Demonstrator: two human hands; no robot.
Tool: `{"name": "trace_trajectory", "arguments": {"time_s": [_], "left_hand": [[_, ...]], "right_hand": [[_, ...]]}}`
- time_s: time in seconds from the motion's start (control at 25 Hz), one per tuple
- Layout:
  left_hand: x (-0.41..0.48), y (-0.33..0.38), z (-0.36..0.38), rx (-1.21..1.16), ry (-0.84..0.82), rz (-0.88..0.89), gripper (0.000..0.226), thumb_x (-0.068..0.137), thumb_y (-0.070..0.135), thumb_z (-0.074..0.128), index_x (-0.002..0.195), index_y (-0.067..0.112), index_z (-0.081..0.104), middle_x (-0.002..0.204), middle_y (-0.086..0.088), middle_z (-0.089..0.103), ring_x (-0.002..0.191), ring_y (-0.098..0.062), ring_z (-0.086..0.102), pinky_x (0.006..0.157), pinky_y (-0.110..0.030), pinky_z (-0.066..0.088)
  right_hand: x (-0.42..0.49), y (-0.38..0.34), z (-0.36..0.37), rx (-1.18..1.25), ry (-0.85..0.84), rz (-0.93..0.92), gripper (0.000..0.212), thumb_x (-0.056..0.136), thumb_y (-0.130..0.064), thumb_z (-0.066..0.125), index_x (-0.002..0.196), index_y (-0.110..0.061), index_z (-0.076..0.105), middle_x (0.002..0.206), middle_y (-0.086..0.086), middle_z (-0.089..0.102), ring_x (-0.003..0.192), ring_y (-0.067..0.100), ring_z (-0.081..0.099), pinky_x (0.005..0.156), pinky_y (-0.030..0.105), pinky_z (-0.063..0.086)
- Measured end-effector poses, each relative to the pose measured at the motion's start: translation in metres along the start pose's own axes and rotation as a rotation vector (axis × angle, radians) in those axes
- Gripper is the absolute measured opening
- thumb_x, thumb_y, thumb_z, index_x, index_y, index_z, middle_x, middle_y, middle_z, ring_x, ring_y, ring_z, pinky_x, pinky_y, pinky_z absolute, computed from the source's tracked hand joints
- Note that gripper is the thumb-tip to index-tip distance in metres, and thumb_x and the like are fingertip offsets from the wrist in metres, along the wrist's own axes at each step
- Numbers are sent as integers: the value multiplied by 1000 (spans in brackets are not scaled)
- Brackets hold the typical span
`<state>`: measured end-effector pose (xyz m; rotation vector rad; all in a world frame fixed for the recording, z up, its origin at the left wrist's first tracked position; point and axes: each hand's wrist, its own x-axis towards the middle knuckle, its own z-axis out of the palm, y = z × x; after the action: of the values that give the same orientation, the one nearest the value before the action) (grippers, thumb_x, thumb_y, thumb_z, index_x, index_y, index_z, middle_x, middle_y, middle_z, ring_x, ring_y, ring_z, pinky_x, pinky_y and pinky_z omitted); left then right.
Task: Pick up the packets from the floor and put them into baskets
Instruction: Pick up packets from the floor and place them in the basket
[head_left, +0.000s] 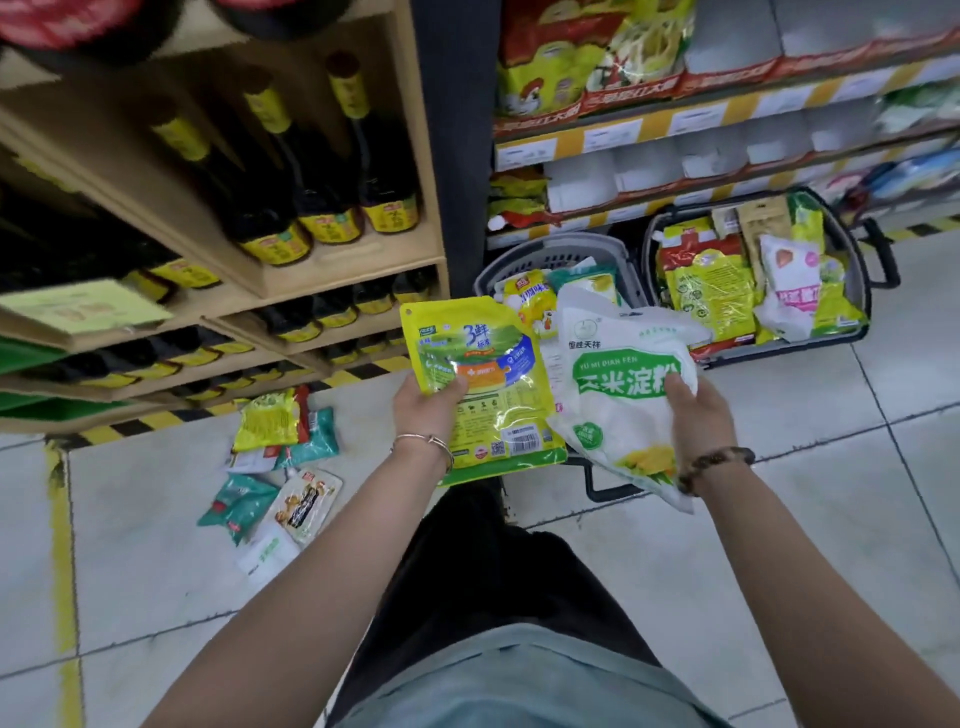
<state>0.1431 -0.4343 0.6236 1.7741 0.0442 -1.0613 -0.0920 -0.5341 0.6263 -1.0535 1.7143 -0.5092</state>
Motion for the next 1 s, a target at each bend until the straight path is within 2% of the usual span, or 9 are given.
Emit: {"name": "trace_trajectory", "arguments": {"time_s": [0.08, 0.12, 0.24, 0.32, 0.44, 0.64, 0.8, 0.88, 1.0], "left_hand": [[20, 6, 20, 57, -35, -7, 14, 82, 7, 69, 94, 11, 63, 85, -2, 66, 70, -15, 62, 62, -25, 49], [30, 8, 30, 70, -57, -6, 11, 82, 7, 69, 90, 12, 63, 85, -2, 66, 72, -17, 62, 64, -26, 50], [65, 16, 67, 134, -79, -11, 17, 81, 9, 70, 78, 23, 60, 80, 3, 65, 72, -16, 62, 60, -24, 48], [88, 11, 90, 209, -79, -24, 17, 81, 10, 71, 78, 24, 61, 85, 0, 66, 77, -20, 63, 70, -29, 51], [132, -8, 127, 256, -87, -13, 11, 83, 9, 69, 91, 14, 65, 95, -8, 66, 90, -27, 64, 83, -37, 51], [230, -57, 189, 412, -10, -74, 25, 85, 6, 65, 110, 4, 60, 112, -19, 64, 103, -34, 60, 90, -42, 48], [304, -94, 226, 563, 54, -89, 32, 85, -1, 61, 117, -2, 55, 116, -22, 61, 98, -31, 58, 78, -31, 41], [330, -113, 237, 622, 70, -131, 38, 87, 3, 60, 123, -3, 51, 121, -21, 57, 101, -32, 56, 77, -30, 38], [351, -136, 240, 678, 38, -153, 42, 88, 10, 61, 127, 0, 49, 125, -19, 55, 110, -35, 54, 84, -33, 41]], "right_hand": [[21, -3, 0, 0, 47, 11, 28, 95, -29, 47, 117, -15, 58, 105, 4, 64, 81, 10, 60, 61, 22, 43], [31, -8, 2, -16, 55, 15, 28, 95, -27, 48, 117, -13, 59, 104, 5, 64, 83, 14, 61, 63, 25, 44], [79, -17, 8, -81, 66, 0, 31, 95, -24, 49, 119, -5, 56, 115, 18, 61, 101, 29, 57, 84, 40, 46], [111, -14, 13, -158, 71, 24, 43, 95, -28, 50, 129, -2, 49, 127, 18, 55, 113, 30, 52, 92, 40, 42], [170, 1, 24, -220, 54, 18, 47, 95, -30, 50, 133, -4, 43, 132, 15, 51, 118, 31, 48, 85, 31, 35], [282, 38, 62, -321, -54, 19, 43, 95, -25, 49, 130, -2, 43, 129, 19, 52, 118, 33, 50, 85, 36, 39], [355, 73, 91, -320, -133, 52, 27, 95, -22, 49, 119, -11, 46, 110, 13, 60, 100, 31, 58, 77, 36, 45], [382, 89, 104, -340, -139, 96, 25, 95, -21, 48, 116, -9, 46, 105, 15, 61, 97, 31, 58, 74, 36, 45], [408, 106, 114, -454, -58, 206, 35, 94, -27, 48, 126, -13, 44, 117, 15, 58, 103, 32, 57, 67, 31, 40]]}}
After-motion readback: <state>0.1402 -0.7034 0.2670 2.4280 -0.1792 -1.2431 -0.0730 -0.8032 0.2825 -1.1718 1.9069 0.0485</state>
